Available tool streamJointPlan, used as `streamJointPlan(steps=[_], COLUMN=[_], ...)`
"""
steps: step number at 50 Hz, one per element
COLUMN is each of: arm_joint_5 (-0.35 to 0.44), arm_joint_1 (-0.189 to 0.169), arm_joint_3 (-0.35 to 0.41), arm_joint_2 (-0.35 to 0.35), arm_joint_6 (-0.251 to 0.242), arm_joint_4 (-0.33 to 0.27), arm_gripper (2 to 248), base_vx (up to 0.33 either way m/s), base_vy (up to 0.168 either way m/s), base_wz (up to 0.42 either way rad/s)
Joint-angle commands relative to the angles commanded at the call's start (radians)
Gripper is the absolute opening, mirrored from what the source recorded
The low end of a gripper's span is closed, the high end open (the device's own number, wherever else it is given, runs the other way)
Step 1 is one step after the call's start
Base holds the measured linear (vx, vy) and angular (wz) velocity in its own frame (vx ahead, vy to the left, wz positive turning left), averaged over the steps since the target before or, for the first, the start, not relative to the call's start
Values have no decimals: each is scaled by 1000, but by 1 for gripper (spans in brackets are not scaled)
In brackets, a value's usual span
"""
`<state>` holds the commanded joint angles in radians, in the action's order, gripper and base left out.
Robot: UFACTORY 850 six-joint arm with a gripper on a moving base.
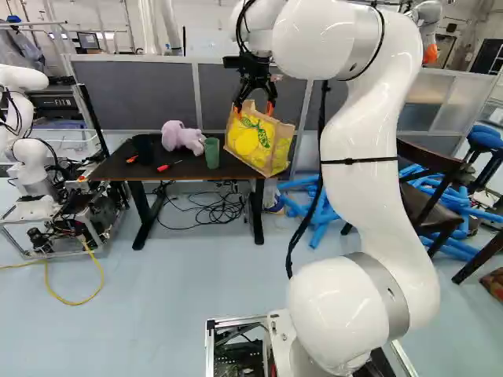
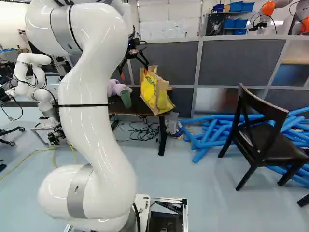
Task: Pick up the bag on the ground and place it on the table
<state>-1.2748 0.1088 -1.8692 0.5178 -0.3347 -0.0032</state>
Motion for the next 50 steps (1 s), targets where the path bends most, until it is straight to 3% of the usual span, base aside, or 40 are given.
streamJointPlan(steps=[25, 50], arm_joint_5=[65, 201], arm_joint_1=[-3, -10], arm_joint_3=[54, 167], arm_joint_2=[-24, -75], arm_joint_6=[10, 31], arm_joint_4=[0, 0], arm_gripper=[247, 247], base_vx=[0, 0], base_vy=[0, 0], base_wz=[0, 0])
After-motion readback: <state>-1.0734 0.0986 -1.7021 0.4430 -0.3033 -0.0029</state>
